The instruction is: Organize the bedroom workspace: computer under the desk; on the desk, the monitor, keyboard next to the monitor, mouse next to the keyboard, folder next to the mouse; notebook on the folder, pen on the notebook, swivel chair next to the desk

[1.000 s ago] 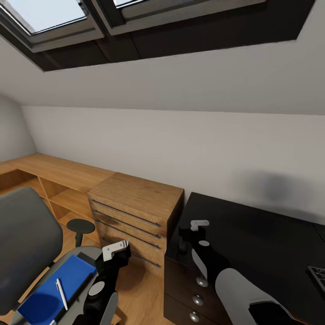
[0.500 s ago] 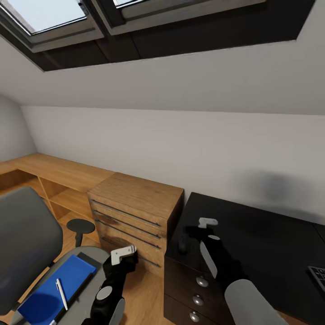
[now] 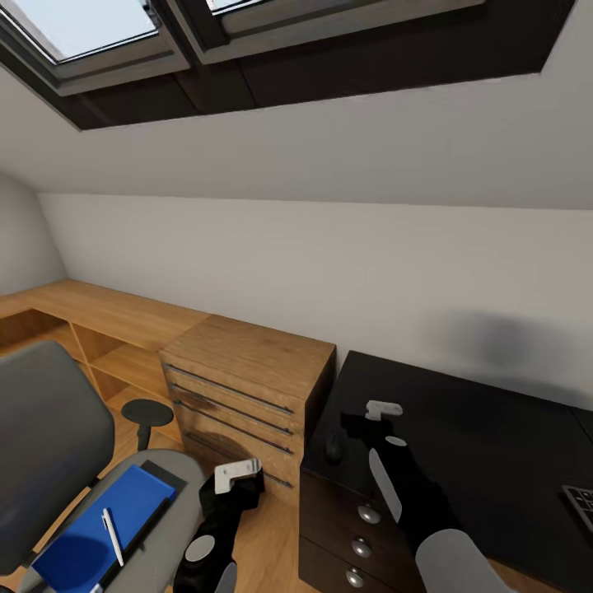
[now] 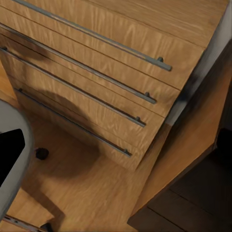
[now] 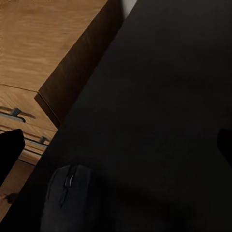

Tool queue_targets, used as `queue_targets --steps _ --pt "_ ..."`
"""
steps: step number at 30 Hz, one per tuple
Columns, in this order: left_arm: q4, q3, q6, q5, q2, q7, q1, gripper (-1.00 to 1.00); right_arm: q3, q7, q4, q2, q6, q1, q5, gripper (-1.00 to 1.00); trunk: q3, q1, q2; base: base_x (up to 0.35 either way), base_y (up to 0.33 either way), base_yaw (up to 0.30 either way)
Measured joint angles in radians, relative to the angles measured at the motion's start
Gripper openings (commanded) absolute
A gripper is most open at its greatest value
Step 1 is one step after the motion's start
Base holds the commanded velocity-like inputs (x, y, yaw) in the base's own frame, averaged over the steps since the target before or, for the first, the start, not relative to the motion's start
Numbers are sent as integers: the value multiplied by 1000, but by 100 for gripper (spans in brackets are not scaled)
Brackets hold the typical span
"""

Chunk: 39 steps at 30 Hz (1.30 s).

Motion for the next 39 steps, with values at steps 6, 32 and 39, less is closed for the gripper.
queue_targets --steps 6,32,39 --pt "0 -1 2 0 0 1 0 100 -3 2 -2 -5 -1 4 0 100 0 0 0 0 0 -8" --pt "2 -1 2 -1 1 1 0 100 -144 1 -2 -7 -2 4 1 100 11 0 0 45 0 -236" --pt "2 -1 2 -1 1 1 0 100 -147 1 -2 -8 -3 4 1 100 15 -1 0 289 0 -251"
